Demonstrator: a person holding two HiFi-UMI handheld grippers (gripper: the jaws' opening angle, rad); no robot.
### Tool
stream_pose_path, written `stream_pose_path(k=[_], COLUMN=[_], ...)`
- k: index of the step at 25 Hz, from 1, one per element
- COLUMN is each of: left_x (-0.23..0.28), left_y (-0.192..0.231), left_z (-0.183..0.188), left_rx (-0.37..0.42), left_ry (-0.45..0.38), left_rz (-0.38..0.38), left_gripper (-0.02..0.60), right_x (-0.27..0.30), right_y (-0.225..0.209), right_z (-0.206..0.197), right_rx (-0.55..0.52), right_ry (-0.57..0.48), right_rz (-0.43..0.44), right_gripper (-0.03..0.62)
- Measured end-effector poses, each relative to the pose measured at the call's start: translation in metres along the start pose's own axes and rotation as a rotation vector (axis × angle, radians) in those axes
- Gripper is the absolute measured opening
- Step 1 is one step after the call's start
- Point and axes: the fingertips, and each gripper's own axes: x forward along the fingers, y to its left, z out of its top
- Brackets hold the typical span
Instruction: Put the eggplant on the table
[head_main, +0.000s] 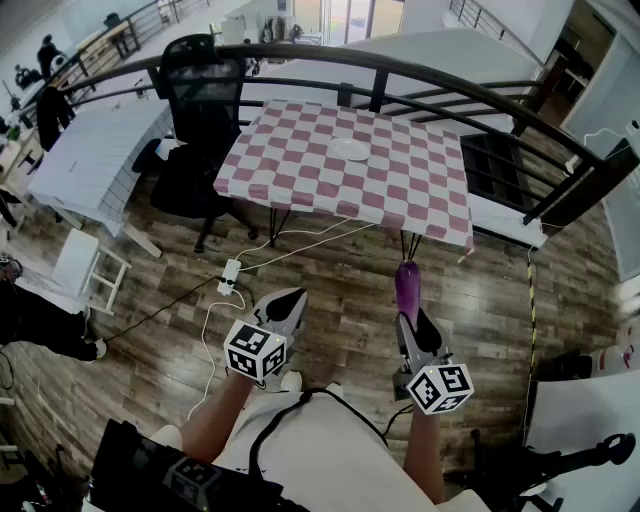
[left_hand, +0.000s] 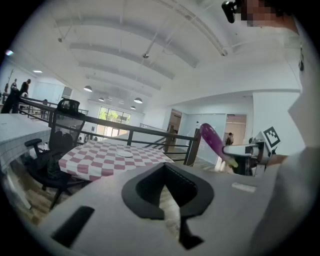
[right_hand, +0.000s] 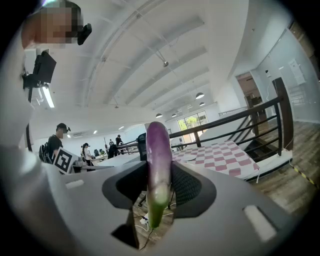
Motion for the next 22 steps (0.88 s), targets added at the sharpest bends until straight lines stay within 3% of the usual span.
stream_pose_path(k=[9,22], left_x=[-0.007,-0.012], left_y=[0.015,0.036], left_z=[0.001,0.005], left_rx=[-0.008,-0.002], left_ry=[-0.005,-0.014], left_rz=[0.029,0.013], left_gripper=[0.005,0.005], right_x=[0.005,0.023], right_y=[0.002,0.02], right_z=[0.006,-0.001], right_rx=[-0.017,-0.015], right_ry=[-0.009,-0.002], right_rz=[0.005,-0.009], right_gripper=[0.161,0.161])
